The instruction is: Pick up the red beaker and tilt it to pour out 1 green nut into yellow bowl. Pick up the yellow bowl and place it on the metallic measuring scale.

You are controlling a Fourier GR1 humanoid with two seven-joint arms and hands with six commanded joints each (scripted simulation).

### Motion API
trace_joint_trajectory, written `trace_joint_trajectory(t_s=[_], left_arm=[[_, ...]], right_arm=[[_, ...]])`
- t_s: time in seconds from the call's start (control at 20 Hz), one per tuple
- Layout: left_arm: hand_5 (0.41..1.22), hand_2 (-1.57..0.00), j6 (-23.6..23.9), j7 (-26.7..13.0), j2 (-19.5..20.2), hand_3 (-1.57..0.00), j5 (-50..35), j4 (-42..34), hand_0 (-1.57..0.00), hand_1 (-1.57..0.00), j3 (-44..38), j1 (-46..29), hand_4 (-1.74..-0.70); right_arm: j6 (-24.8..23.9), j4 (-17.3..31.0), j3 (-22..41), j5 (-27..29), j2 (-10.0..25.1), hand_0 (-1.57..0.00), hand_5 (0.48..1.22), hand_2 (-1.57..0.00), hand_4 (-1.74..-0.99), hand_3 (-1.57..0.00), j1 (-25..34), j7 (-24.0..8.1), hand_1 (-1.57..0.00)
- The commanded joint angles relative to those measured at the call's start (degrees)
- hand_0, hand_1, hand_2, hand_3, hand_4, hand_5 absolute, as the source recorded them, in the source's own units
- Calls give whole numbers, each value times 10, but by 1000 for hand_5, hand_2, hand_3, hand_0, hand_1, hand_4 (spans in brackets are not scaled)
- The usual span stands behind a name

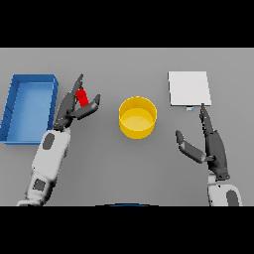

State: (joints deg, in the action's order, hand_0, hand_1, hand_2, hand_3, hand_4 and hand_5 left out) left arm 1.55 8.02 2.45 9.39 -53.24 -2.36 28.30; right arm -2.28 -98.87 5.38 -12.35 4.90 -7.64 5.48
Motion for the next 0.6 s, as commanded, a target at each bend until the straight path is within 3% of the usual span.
trace_joint_trajectory(t_s=[0.0,0.1,0.2,0.3,0.45,0.55], left_arm=[[698,1,2,10,-2,1,-1,11,1,1,-4,6,-1335],[724,-67,10,23,-8,-31,-10,30,1,-26,-16,18,-1378],[783,-364,14,24,-14,-292,-23,46,-285,-328,-31,32,-1449],[941,-733,28,15,-14,-724,-16,54,-662,-699,-32,37,-1500],[1078,-1142,25,25,-13,-974,1,63,-1106,-1125,-18,46,-1603],[1129,-1296,21,20,-10,-1189,7,64,-1273,-1285,-13,48,-1544]], right_arm=[[-3,-2,8,-7,-8,1,640,1,-1263,1,-3,-2,1],[-3,-4,3,-3,-3,1,642,1,-1259,1,2,-10,1],[-4,0,3,-7,-2,1,644,1,-1258,1,0,-4,1],[-5,-1,1,-8,-1,1,644,1,-1255,1,4,-9,1],[-5,2,3,-7,-5,1,644,1,-1252,1,-1,-3,1],[-4,3,0,-2,-4,1,644,1,-1254,1,2,-6,1]])
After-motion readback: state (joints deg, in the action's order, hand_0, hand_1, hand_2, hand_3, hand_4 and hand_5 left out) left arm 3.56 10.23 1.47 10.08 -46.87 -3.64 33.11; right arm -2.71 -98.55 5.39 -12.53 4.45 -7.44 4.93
